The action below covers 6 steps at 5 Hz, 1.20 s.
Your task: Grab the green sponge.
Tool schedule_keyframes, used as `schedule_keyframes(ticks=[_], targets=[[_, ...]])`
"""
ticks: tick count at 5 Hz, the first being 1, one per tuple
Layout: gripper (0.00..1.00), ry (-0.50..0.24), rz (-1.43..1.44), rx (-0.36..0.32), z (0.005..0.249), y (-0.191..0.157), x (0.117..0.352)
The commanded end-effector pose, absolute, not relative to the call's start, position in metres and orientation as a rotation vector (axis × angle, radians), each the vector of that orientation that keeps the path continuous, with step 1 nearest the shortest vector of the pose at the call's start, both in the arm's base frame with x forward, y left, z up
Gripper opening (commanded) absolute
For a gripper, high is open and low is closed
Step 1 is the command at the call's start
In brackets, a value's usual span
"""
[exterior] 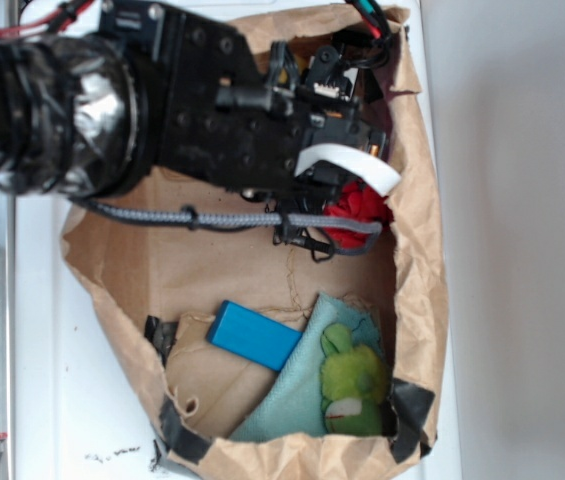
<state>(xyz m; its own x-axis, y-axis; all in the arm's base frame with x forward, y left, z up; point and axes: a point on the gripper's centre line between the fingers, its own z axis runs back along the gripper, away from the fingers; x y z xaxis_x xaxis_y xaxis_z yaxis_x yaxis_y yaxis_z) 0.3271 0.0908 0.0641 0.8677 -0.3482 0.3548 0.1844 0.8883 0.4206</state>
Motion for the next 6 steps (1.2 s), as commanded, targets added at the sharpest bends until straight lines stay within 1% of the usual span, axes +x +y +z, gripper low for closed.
schedule_keyframes(ticks=[1,3,4,5,6], targets=[[1.00,-0.481,-0.277,0.435,0.0629,0.0891,0.3512],[1.00,-0.478,-0.269,0.454,0.0587,0.0899,0.3533],[0.46,-0.479,-0.280,0.442,0.0598,0.0896,0.3518],[0.00,-0.478,-0.265,0.430,0.0617,0.0902,0.3522],[0.00,-0.485,-0.268,0.434,0.0616,0.0899,0.3515]])
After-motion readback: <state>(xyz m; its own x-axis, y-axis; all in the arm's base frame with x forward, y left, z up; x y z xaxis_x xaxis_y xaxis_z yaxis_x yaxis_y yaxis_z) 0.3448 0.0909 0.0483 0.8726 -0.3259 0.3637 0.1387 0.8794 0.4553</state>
